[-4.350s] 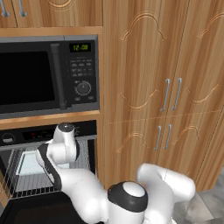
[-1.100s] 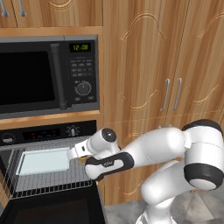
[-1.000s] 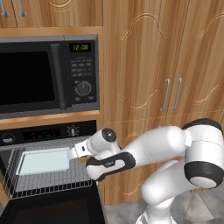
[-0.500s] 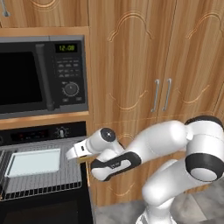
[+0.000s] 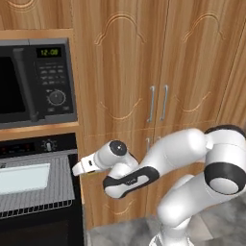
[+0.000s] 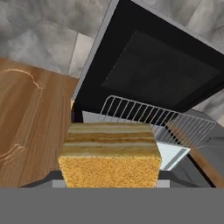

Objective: Take the baked cake out of the oven and place it on the plate for cooling. Then close the oven door.

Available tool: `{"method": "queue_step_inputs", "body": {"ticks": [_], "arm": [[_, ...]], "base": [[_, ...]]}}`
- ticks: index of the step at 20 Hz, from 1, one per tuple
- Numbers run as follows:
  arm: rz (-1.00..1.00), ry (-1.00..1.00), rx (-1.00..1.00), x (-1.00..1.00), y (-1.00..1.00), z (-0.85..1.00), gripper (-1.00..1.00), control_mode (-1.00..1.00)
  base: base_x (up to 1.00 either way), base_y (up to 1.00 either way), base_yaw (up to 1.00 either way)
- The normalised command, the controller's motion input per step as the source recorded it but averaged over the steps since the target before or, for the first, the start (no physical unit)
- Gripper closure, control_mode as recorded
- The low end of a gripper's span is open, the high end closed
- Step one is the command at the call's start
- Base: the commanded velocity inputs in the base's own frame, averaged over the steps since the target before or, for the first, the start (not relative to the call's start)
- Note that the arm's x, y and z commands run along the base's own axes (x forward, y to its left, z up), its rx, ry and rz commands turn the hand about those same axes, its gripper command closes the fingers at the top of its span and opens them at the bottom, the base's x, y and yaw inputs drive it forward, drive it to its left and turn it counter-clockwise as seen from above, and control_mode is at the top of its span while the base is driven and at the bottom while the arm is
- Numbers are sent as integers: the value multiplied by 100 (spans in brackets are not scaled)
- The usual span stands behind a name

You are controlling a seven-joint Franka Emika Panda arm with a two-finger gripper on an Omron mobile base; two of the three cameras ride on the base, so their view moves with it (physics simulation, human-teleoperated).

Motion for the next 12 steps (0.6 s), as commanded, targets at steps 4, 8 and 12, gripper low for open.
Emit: {"method": "queue_step_inputs", "body": {"ticks": [4, 8, 12], "arm": [[0, 0, 0, 0, 0, 0, 100, 100], [0, 0, 0, 0, 0, 0, 100, 100], [0, 0, 0, 0, 0, 0, 100, 100]], "base": [[-24, -50, 0], [-35, -40, 25], [-34, -26, 55]]}}
